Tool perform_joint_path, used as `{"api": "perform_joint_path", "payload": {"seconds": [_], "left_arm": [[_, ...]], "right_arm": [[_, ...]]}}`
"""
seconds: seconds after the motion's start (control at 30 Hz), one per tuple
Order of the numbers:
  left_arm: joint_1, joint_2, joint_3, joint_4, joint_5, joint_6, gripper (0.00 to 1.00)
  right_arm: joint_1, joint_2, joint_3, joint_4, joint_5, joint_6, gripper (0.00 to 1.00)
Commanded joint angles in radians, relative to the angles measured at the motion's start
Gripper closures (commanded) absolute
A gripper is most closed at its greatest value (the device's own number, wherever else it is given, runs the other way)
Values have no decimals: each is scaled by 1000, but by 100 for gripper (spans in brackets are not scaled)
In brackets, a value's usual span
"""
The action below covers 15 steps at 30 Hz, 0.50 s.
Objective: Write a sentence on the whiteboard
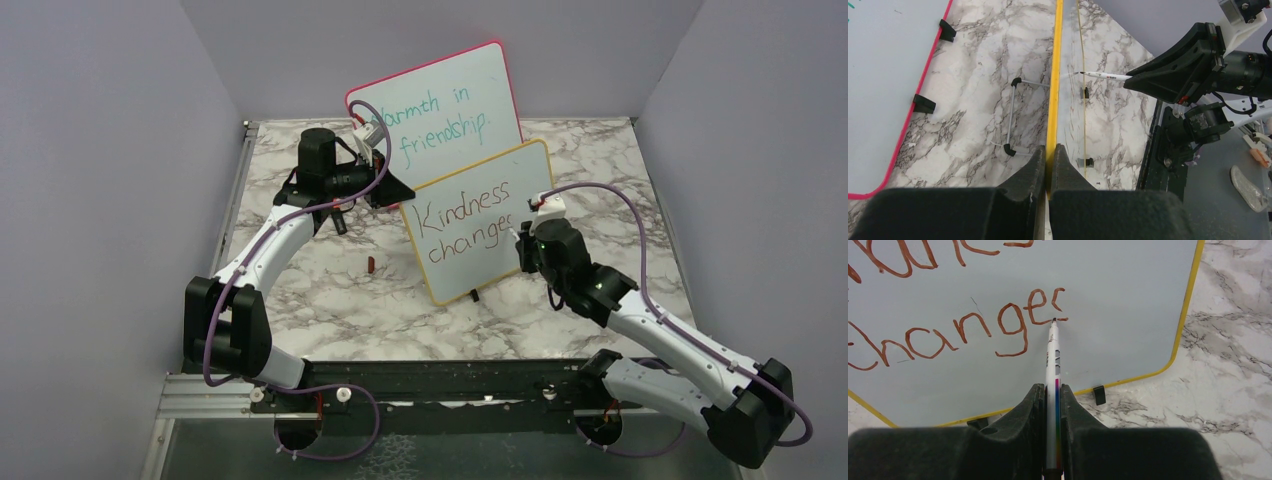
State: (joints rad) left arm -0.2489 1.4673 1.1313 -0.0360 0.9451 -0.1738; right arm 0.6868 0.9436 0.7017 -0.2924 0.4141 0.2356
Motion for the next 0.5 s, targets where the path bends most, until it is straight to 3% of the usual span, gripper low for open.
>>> {"api": "perform_joint_path", "payload": {"seconds": [0.0,0.47], "left_arm": [[-26,39,-11,-82,-23,39,100],[-26,41,-11,-81,-21,39,100]], "right_arm": [[-1,-18,19,8,-13,3,99],[0,-18,-8,45,61,7,99]]}}
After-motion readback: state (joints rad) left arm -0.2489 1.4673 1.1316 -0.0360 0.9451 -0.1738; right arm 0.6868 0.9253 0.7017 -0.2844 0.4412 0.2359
